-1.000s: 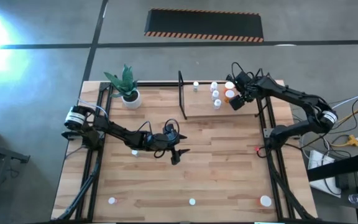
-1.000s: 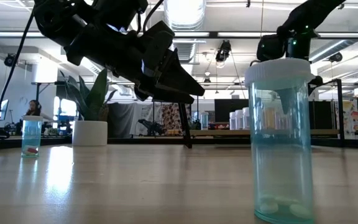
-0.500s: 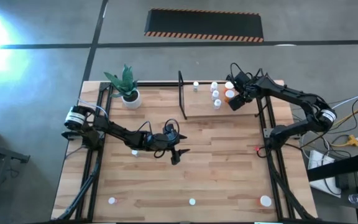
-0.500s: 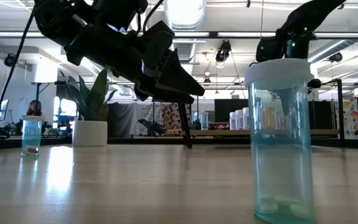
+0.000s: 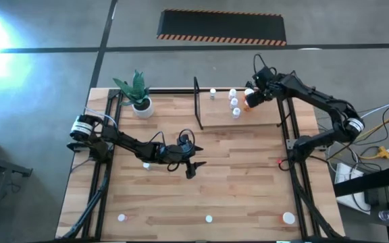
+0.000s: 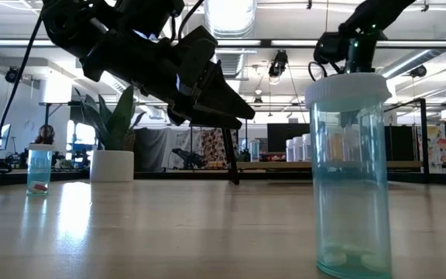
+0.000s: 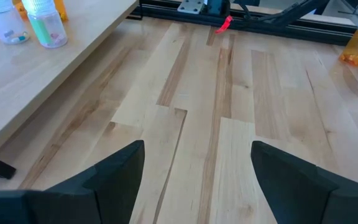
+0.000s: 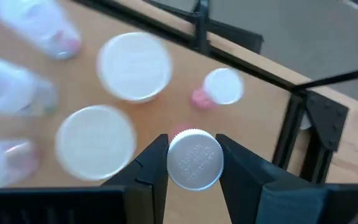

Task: Pick and place medicine bottles onto shelf by color
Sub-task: Put the top pink pill bottle on the shelf aligned with the other pink pill bottle, then put the top blue pill bottle on the shelf aligned with the other blue pill bottle

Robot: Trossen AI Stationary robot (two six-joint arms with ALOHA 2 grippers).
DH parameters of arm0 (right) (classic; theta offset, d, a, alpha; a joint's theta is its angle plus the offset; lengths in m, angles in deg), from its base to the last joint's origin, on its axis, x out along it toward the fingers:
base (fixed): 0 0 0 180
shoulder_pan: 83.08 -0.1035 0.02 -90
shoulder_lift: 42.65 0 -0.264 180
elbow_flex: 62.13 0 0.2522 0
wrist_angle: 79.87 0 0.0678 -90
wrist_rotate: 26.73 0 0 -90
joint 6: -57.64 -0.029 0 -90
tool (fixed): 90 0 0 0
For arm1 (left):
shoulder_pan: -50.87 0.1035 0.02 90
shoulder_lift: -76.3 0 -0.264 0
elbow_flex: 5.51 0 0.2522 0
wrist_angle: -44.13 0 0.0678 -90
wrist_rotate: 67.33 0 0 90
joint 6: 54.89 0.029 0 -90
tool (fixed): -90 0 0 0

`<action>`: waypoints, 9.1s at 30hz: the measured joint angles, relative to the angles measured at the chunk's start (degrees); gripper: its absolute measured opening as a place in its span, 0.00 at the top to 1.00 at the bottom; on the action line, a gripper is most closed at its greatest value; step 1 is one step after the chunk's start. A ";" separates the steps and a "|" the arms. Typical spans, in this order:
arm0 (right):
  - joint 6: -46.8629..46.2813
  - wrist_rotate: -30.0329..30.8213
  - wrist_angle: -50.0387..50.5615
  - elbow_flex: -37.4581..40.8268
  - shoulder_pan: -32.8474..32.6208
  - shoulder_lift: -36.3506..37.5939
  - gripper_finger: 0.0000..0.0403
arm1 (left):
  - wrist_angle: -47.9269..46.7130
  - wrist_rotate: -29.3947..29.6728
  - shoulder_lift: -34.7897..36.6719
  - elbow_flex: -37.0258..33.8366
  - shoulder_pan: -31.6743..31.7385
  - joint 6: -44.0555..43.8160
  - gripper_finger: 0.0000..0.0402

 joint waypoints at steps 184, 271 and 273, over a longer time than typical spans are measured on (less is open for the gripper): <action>-10.34 25.54 -39.69 18.16 -80.35 -5.16 0.80 | -60.06 18.55 31.45 -15.94 -30.30 -38.89 0.63; -13.14 36.05 -32.20 18.17 -94.22 -3.76 0.85 | -42.89 2.82 30.82 -20.76 19.96 -45.91 0.86; -15.14 36.09 -32.03 18.88 -95.79 -3.76 0.85 | -39.87 1.78 30.82 -20.76 18.96 -42.05 0.88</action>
